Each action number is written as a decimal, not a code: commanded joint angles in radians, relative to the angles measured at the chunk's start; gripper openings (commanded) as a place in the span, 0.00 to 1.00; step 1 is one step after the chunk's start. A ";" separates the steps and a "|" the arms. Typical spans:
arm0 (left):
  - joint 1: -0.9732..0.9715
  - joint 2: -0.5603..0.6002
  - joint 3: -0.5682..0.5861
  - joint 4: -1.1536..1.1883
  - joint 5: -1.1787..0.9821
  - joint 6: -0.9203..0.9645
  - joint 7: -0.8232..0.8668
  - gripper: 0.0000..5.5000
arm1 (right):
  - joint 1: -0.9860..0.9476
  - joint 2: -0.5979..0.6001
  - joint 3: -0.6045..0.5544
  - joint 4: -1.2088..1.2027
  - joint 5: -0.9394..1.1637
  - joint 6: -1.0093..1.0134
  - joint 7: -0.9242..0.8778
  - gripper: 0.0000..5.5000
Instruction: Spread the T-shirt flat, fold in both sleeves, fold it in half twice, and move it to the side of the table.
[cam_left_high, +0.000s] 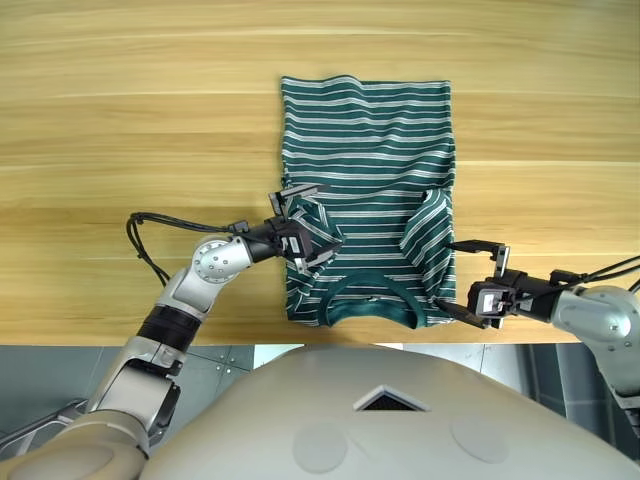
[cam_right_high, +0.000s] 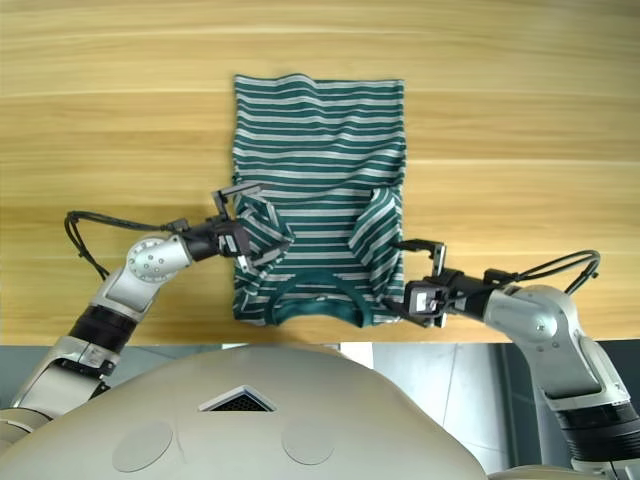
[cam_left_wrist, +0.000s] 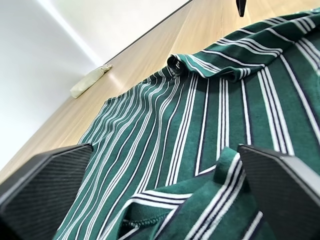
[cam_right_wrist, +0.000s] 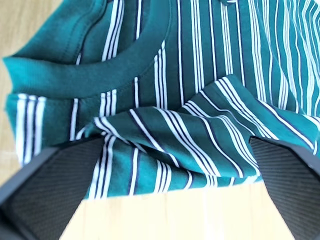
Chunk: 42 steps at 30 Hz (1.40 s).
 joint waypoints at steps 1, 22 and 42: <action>-0.006 0.048 0.049 -0.072 -0.053 -0.013 -0.017 0.98 | -0.004 -0.022 -0.079 -0.051 0.077 -0.020 0.009 0.98; 0.410 0.493 0.170 -0.400 -0.107 -0.051 -0.282 0.98 | 0.138 -0.080 -0.108 0.025 -0.103 -0.061 0.098 0.98; 0.319 0.396 0.041 -0.315 -0.019 -0.057 -0.263 0.80 | 0.052 -0.081 0.058 0.020 -0.129 -0.058 0.076 0.76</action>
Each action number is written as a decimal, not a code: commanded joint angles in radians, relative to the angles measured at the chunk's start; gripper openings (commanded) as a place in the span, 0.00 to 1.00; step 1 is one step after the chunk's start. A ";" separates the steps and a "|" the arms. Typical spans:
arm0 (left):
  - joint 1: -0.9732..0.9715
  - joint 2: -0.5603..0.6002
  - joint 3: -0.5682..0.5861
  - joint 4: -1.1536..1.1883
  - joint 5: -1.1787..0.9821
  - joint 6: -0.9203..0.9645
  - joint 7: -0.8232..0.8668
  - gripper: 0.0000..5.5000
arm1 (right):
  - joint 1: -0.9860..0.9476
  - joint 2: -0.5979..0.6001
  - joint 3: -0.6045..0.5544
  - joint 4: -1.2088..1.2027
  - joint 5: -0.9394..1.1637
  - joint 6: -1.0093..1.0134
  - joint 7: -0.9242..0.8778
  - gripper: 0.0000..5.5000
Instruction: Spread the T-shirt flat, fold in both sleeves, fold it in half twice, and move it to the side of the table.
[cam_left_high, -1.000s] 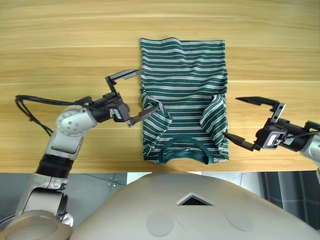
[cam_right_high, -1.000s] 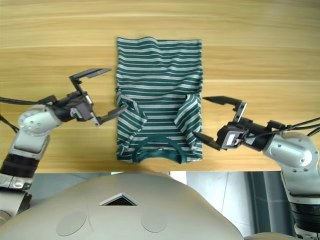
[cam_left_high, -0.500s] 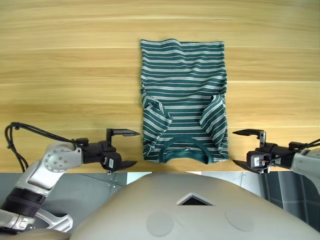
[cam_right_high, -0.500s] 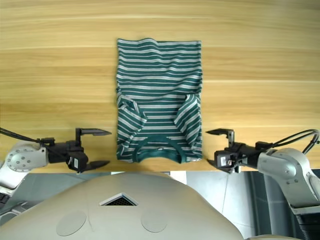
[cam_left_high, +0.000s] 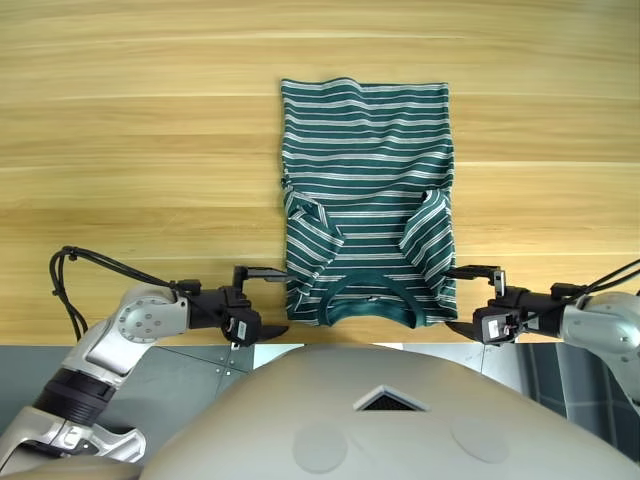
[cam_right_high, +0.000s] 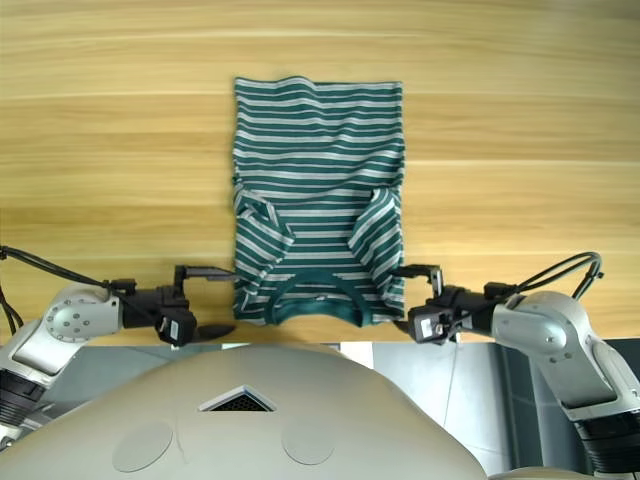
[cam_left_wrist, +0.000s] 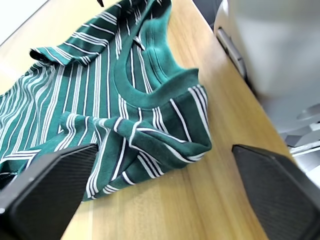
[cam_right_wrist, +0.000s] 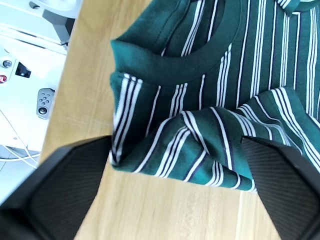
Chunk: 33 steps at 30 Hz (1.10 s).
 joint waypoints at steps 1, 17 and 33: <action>-0.028 -0.013 -0.024 0.028 0.029 -0.007 0.003 0.78 | -0.003 -0.002 0.037 0.021 -0.052 0.032 0.000 0.73; -0.029 -0.004 -0.056 0.030 0.011 -0.003 -0.005 0.29 | -0.033 -0.004 0.075 0.050 -0.070 0.038 -0.033 0.18; -0.035 0.008 -0.057 0.012 -0.055 -0.011 -0.029 0.00 | -0.035 -0.006 0.077 0.026 -0.043 0.028 -0.046 0.00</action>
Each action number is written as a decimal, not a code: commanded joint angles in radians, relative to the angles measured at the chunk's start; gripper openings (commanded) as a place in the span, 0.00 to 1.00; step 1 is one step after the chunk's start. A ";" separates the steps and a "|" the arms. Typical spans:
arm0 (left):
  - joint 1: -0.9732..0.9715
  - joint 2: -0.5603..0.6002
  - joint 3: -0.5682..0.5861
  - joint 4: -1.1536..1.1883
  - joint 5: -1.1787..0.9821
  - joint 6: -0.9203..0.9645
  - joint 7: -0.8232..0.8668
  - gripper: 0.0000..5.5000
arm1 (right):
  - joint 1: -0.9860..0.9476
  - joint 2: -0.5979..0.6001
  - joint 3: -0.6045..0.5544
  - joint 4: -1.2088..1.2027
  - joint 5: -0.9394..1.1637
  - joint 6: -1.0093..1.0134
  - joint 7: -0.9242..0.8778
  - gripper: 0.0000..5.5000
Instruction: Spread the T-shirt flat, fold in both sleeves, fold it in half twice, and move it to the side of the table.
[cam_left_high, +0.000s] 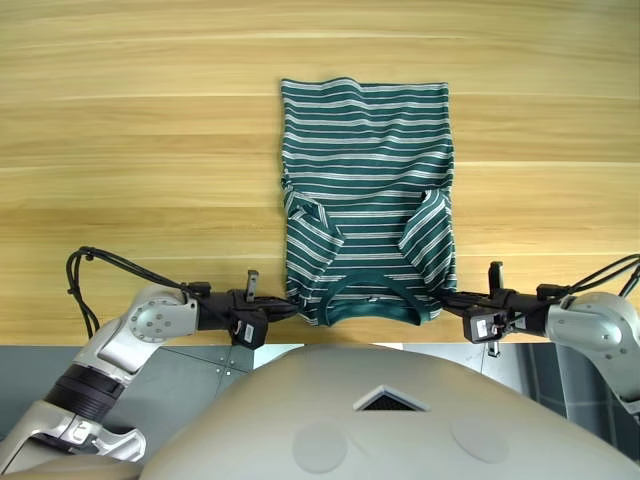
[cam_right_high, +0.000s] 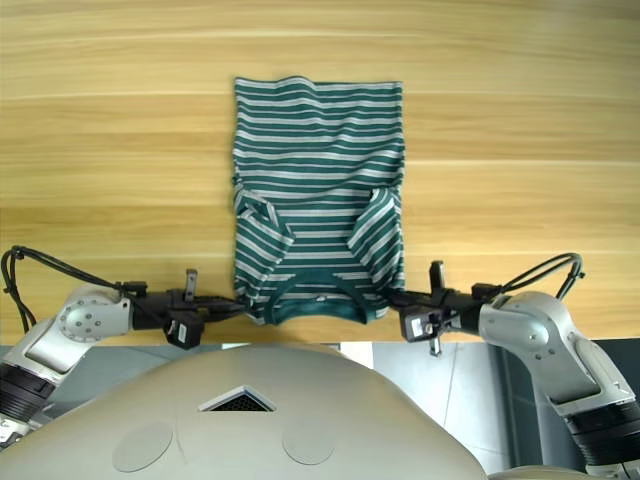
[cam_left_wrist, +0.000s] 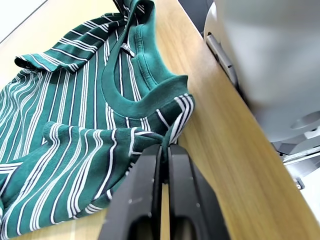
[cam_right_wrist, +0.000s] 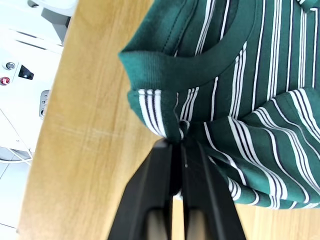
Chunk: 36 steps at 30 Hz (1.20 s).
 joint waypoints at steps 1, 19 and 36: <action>-0.008 0.030 0.007 -0.026 -0.058 -0.001 -0.025 0.00 | 0.009 -0.009 -0.009 -0.007 0.000 0.007 -0.004 0.00; 0.221 0.241 0.165 -0.230 -0.363 -0.110 -0.061 0.00 | 0.211 -0.069 -0.287 -0.138 0.321 -0.158 0.097 0.00; 0.297 0.281 0.241 -0.267 -0.599 -0.097 -0.176 0.00 | 0.237 -0.053 -0.341 -0.196 0.460 -0.230 0.177 0.00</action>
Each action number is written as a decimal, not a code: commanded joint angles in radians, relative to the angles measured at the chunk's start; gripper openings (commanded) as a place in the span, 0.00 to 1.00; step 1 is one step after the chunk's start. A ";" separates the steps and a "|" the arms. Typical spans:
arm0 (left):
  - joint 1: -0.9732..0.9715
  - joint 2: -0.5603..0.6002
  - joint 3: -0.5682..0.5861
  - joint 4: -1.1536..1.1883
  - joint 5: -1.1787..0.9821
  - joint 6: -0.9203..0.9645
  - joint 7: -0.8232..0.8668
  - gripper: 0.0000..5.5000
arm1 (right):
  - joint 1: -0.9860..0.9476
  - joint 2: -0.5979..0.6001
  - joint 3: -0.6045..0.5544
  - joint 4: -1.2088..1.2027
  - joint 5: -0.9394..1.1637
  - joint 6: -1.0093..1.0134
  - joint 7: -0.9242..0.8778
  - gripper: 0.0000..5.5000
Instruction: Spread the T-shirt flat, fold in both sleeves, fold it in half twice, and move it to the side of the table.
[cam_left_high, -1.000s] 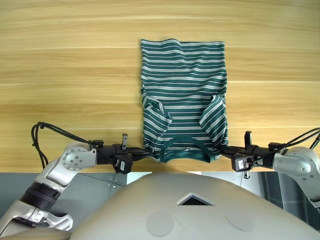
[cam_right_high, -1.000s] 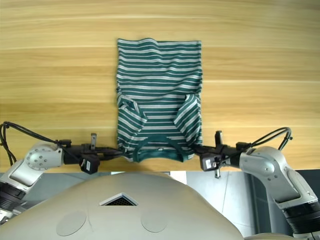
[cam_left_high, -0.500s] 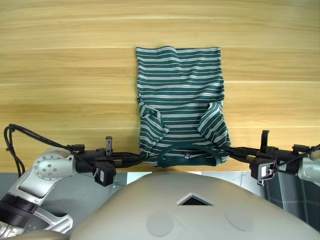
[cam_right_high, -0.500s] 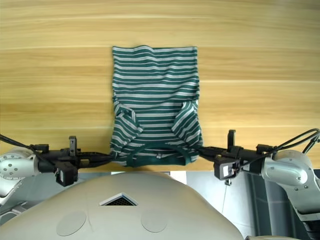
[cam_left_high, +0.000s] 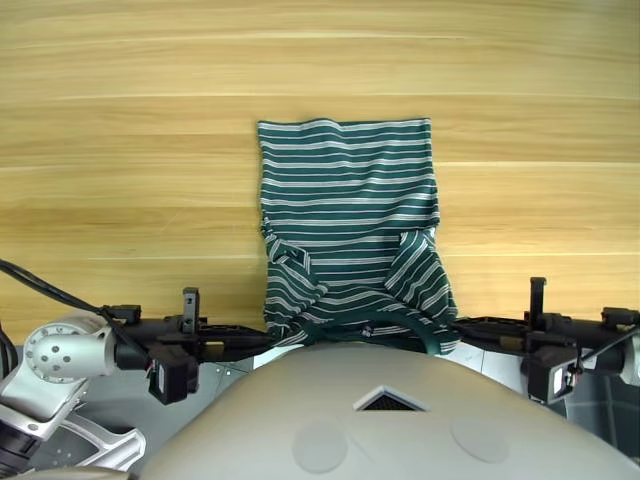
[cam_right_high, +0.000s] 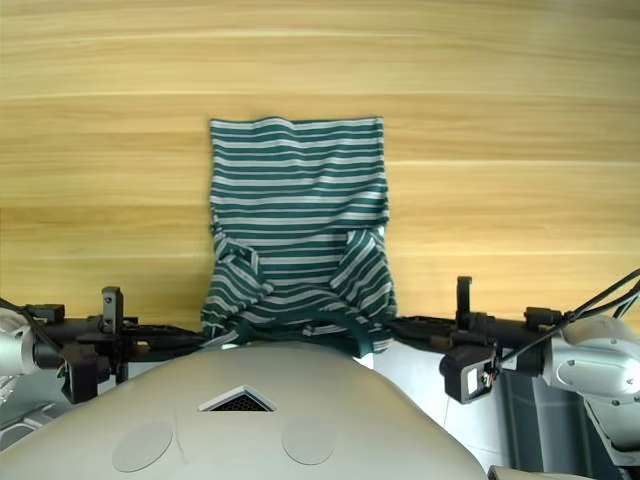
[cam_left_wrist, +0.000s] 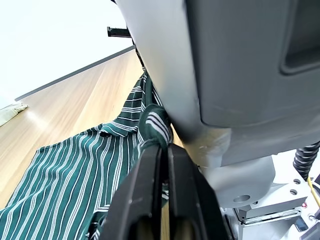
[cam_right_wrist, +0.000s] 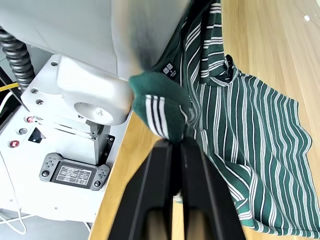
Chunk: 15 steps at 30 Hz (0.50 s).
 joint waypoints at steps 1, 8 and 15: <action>-0.062 -0.036 0.012 0.022 -0.042 0.046 -0.015 0.00 | -0.096 0.018 0.000 0.011 -0.020 0.065 -0.027 0.00; -0.289 -0.200 0.040 0.173 -0.072 0.204 0.034 0.00 | -0.377 0.092 0.068 0.085 -0.145 0.253 -0.144 0.00; -0.552 -0.391 0.036 0.371 0.037 0.374 0.117 0.00 | -0.706 0.171 0.223 0.231 -0.349 0.400 -0.229 0.00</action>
